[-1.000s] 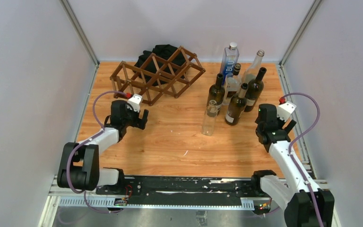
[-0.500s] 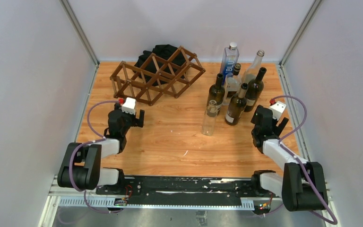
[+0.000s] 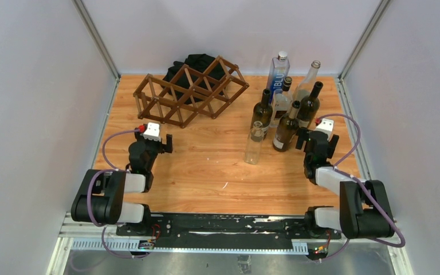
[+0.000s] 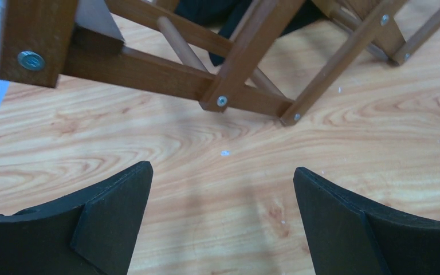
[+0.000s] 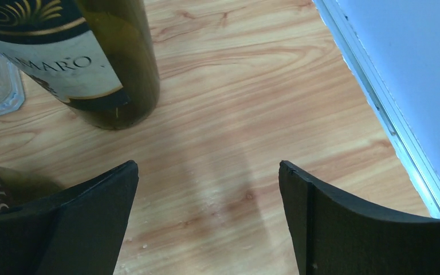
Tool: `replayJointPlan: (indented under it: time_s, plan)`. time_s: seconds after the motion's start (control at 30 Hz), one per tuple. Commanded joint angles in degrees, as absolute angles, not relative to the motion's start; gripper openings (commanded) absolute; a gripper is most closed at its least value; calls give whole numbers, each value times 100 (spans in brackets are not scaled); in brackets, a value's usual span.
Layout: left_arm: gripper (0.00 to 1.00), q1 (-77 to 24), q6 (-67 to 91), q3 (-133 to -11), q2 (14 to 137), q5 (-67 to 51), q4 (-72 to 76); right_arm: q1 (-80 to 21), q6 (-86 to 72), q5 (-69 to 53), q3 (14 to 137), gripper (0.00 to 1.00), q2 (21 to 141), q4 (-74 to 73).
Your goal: Take the wine bottle off the wine rack
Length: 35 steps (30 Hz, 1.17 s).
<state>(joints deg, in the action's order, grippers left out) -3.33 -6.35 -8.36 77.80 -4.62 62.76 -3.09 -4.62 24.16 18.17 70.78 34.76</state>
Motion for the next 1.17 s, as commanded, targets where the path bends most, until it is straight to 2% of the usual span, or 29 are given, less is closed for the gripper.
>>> replayJointPlan:
  time_s: [0.0, 0.1, 0.2, 0.27, 0.37, 0.4, 0.47, 0.53, 1.13]
  plan:
    - [100, -294, -500, -1014, 7838, -80, 6334, -264, -183, 2299, 2029, 95, 7330, 3689]
    - [100, -298, -505, -991, 7823, -86, 6365, -331, -274, 2782, 1382, 95, 7288, 4946]
    - [100, -296, -514, -993, 7832, -113, 6368, -578, 189, 2521, 1443, 96, 7532, 5122]
    - [100, -294, -511, -1021, 7846, -99, 6327, -783, 581, 2466, 1291, 97, 7749, 5742]
    - [100, -296, -493, -1050, 7837, -85, 6263, -896, 938, 2333, 673, 100, 8447, 7710]
    - [100, -290, -492, -1044, 7836, -82, 6278, -954, 974, 2523, 740, 100, 8478, 7627]
    - [100, -298, -484, -1040, 7829, -58, 6278, -889, 684, 2556, 1101, 100, 8138, 6337]
    - [100, -291, -459, -1053, 7835, -11, 6273, -753, 533, 2421, 1247, 100, 8032, 5935]
    - [100, -295, -439, -1066, 7848, -9, 6241, -750, 580, 2427, 1204, 100, 8095, 6135]
